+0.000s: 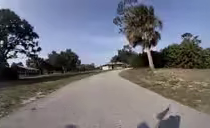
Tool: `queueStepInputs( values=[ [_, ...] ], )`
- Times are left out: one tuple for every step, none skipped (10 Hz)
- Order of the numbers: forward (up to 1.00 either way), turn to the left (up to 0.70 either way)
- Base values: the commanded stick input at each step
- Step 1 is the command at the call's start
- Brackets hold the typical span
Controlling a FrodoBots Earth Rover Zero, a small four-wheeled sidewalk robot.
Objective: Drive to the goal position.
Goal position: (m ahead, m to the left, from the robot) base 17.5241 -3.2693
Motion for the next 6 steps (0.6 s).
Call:
queueStepInputs(
  values=[
    [1.00, 0.03],
    [1.00, 0.03],
    [1.00, 0.03],
    [1.00, 0.03],
    [1.00, 0.03],
    [1.00, 0.20]
  ],
)
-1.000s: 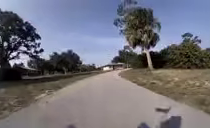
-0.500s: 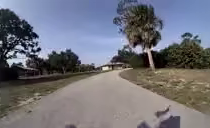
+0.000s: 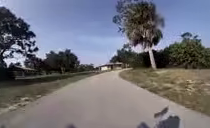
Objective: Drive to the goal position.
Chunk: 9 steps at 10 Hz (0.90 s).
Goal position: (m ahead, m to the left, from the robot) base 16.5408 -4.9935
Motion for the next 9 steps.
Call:
queueStepInputs(
  values=[
    [1.00, 0.38],
    [1.00, 0.40],
    [1.00, 0.28],
    [1.00, 0.14],
    [1.00, 0.04],
    [1.00, 0.04],
    [1.00, 0.04],
    [1.00, 0.04],
    [1.00, 0.04]
  ],
)
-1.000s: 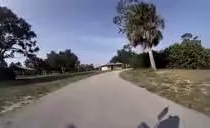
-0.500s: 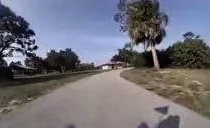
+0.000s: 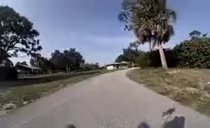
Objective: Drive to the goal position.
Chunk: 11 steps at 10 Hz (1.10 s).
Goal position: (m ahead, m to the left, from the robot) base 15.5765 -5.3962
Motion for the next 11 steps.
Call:
queueStepInputs(
  values=[
    [1.00, 0.04],
    [1.00, 0.04],
    [1.00, 0.04],
    [1.00, 0.04],
    [1.00, 0.04],
    [1.00, 0.04],
    [1.00, 0.04],
    [1.00, 0.04],
    [1.00, 0.04],
    [1.00, 0.04],
    [1.00, 0.04]
  ],
)
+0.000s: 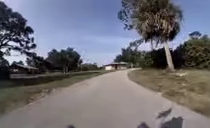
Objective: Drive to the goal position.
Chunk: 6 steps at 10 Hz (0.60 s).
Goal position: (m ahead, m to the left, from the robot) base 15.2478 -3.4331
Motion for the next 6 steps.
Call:
queueStepInputs(
  values=[
    [1.00, 0.04],
    [1.00, 0.04],
    [1.00, 0.04],
    [1.00, 0.04],
    [1.00, 0.04],
    [1.00, 0.04]
  ],
)
